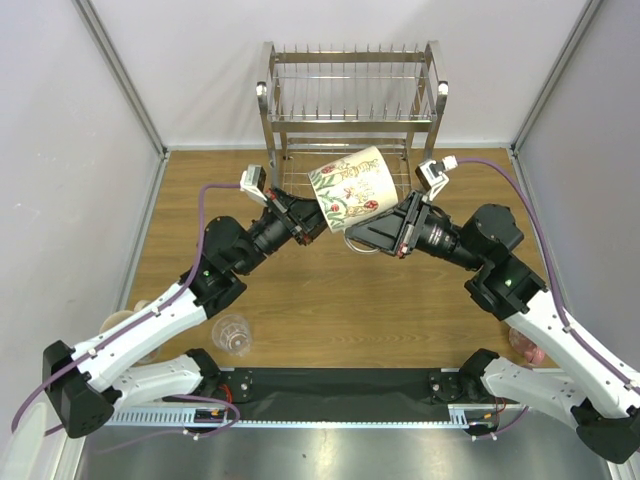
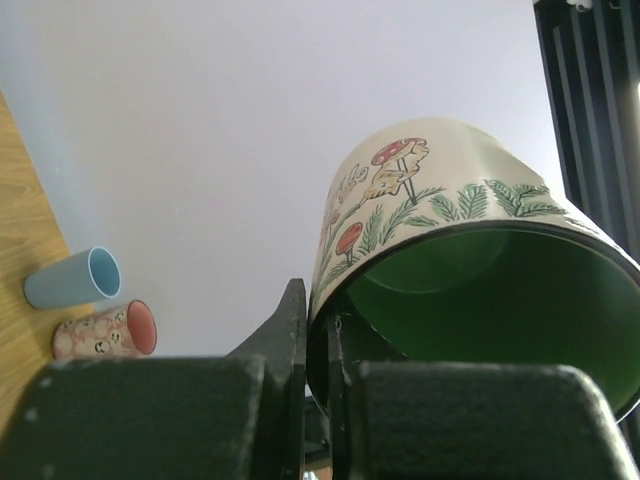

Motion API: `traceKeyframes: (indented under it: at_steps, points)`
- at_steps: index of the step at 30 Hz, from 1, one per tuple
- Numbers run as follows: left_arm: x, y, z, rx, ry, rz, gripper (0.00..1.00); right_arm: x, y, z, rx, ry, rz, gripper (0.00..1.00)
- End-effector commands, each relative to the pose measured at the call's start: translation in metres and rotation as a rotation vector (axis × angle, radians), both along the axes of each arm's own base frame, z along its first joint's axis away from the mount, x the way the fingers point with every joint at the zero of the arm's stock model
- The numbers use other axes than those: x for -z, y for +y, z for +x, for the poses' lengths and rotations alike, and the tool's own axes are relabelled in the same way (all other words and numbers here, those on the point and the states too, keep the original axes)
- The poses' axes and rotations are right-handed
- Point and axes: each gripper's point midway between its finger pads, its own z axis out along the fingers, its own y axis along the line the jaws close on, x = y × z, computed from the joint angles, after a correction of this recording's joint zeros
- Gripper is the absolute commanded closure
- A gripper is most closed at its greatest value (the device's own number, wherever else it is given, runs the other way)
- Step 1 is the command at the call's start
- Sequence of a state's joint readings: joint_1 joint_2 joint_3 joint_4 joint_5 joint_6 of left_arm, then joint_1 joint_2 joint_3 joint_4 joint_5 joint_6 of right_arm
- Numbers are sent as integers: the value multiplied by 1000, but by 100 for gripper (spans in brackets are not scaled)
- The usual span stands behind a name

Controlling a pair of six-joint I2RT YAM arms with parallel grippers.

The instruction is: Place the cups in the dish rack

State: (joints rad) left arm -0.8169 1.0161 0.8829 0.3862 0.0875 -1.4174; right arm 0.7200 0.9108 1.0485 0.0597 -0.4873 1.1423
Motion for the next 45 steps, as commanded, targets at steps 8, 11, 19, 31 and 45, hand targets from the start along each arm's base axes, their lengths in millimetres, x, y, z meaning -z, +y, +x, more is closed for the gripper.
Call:
traceKeyframes:
  at_steps: [8, 11, 19, 31, 45]
  points:
    - [16, 20, -18, -17, -28, 154, 32, 0, -23, 8, 163, -117, -124, 100]
    - [46, 43, -19, -90, 11, 300, 27, 8, -31, 13, 213, -133, -191, 100]
    - [124, 112, -42, -228, 137, 586, 36, 60, -43, 48, 346, -144, -449, 100]
    - [138, 139, -62, -186, 91, 835, 36, 122, -52, 129, 587, -277, -751, 100]
    - [142, 143, -72, -138, -28, 898, 5, 167, -28, 227, 742, -353, -846, 100]
